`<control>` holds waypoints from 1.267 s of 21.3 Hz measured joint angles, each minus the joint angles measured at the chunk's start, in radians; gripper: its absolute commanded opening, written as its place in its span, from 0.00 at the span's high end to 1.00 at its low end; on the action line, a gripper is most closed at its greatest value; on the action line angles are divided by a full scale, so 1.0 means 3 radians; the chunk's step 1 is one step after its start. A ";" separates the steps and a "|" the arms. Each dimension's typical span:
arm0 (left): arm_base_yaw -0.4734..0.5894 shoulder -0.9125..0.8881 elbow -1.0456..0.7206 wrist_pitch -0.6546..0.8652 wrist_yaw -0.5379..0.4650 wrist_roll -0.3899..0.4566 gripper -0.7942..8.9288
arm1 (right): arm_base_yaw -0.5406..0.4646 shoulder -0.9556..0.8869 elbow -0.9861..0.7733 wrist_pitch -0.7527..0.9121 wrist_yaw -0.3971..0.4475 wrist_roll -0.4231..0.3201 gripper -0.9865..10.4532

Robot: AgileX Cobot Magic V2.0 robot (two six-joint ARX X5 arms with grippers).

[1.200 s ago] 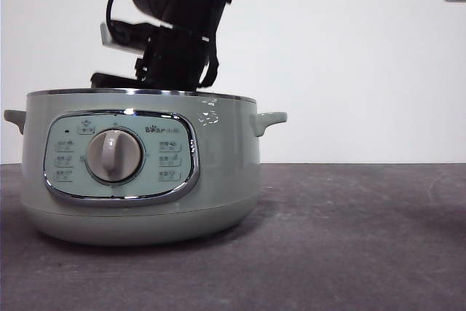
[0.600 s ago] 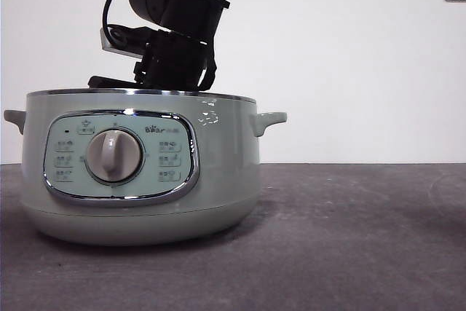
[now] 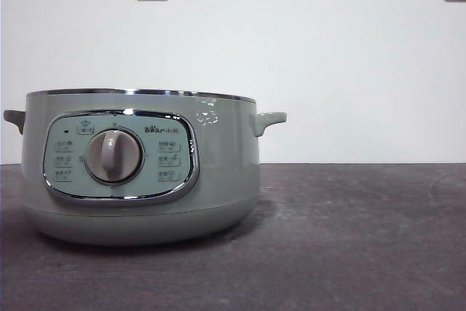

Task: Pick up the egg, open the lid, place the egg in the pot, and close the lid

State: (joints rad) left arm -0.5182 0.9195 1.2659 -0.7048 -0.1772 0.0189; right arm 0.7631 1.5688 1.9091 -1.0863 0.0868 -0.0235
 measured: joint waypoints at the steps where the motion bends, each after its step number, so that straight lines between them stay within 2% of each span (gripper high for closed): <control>1: -0.0001 0.0148 0.0000 0.0132 0.0094 0.0000 0.93 | 0.0003 -0.0172 0.0000 0.0000 -0.0001 0.0025 0.59; 9: -0.0117 0.0922 0.0000 0.0642 0.0182 -0.0066 0.93 | 0.0005 -0.0950 0.0000 -0.0114 0.0000 0.0069 0.59; 17: -0.0226 0.1130 -0.0113 0.0954 0.0165 -0.0149 0.93 | 0.0005 -0.1120 0.0000 -0.0257 0.0000 0.0069 0.59; 27: -0.0233 0.1141 -0.0830 0.1471 0.0079 -0.0340 0.93 | 0.0005 -0.1151 0.0000 -0.0295 0.0000 0.0069 0.59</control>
State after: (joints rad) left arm -0.5880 1.2617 1.0168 -0.2634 -0.1535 -0.0830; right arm 0.7647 1.2236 1.9091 -1.1748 0.0868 -0.0029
